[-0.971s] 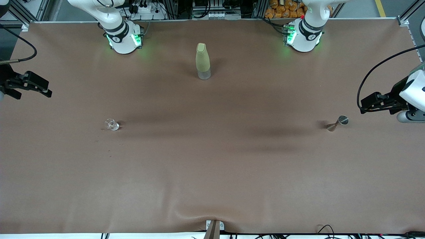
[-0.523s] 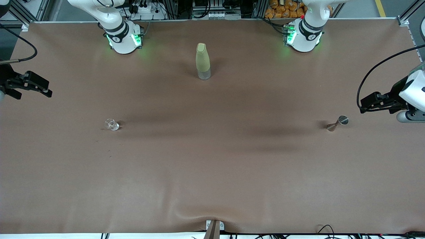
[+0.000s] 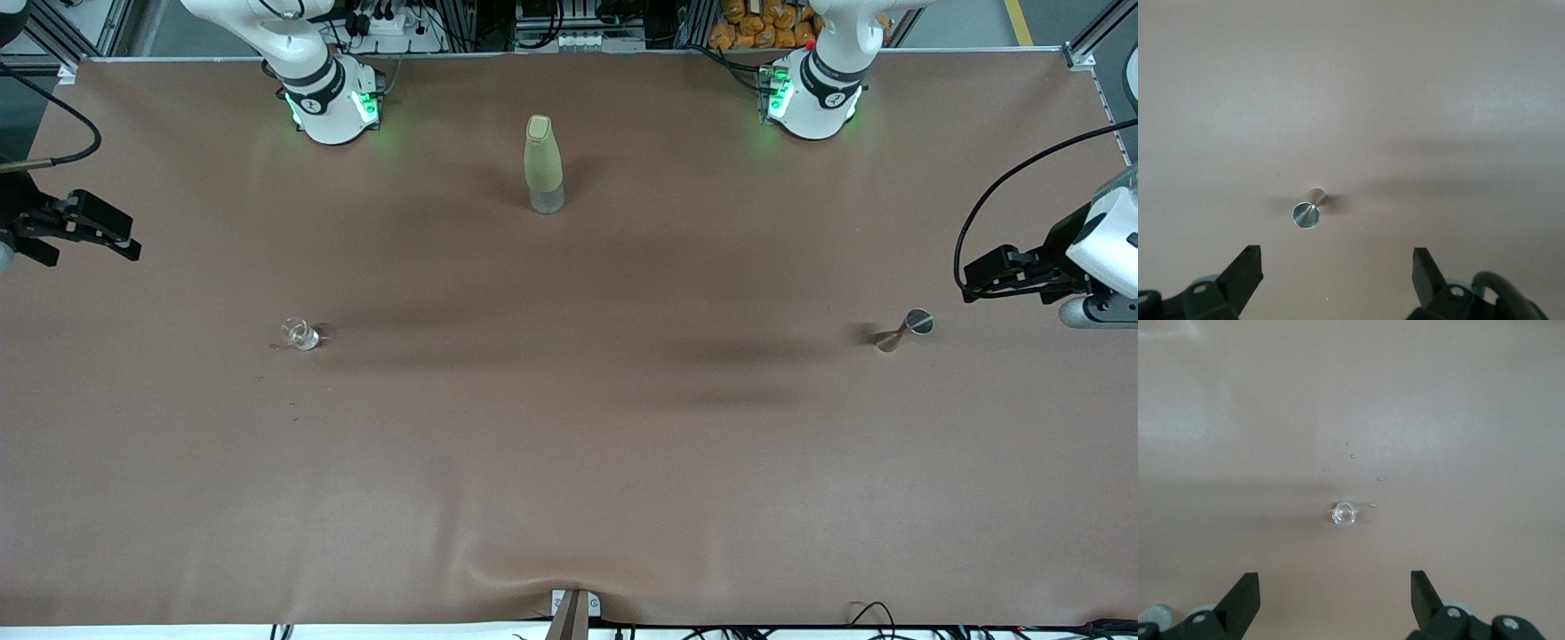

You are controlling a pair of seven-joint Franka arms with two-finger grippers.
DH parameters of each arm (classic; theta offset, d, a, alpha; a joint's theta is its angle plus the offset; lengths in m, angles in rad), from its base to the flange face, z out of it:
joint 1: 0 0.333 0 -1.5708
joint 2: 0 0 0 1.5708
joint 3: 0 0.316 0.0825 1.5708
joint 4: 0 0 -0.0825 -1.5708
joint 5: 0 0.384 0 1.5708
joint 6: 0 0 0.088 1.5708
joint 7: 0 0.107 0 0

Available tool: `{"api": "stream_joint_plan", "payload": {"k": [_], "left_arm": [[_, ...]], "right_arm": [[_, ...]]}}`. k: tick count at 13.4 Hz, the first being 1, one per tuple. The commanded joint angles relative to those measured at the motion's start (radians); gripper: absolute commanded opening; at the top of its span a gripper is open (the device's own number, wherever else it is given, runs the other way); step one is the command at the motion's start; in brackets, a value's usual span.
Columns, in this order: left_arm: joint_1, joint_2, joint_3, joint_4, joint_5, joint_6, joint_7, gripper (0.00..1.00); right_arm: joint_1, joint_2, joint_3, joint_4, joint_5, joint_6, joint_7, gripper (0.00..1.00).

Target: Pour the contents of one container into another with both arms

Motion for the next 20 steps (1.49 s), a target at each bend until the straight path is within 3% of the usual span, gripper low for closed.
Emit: {"api": "stream_joint_plan", "payload": {"k": [1,12,20], "left_arm": [[0.002,-0.015,-0.005,0.004,0.022,-0.021,-0.009,1.0],[0.004,-0.023,-0.005,0.003,0.022,-0.039,0.001,1.0],[0.002,-0.023,-0.005,-0.001,0.022,-0.042,0.044,1.0]], "right_arm": [[-0.009,-0.004,0.01,0.011,-0.01,-0.014,-0.009,1.0],[0.009,-0.042,0.01,0.011,-0.006,-0.127,-0.01,1.0],[0.003,-0.051,0.007,0.011,-0.001,-0.129,-0.05,1.0]]}}
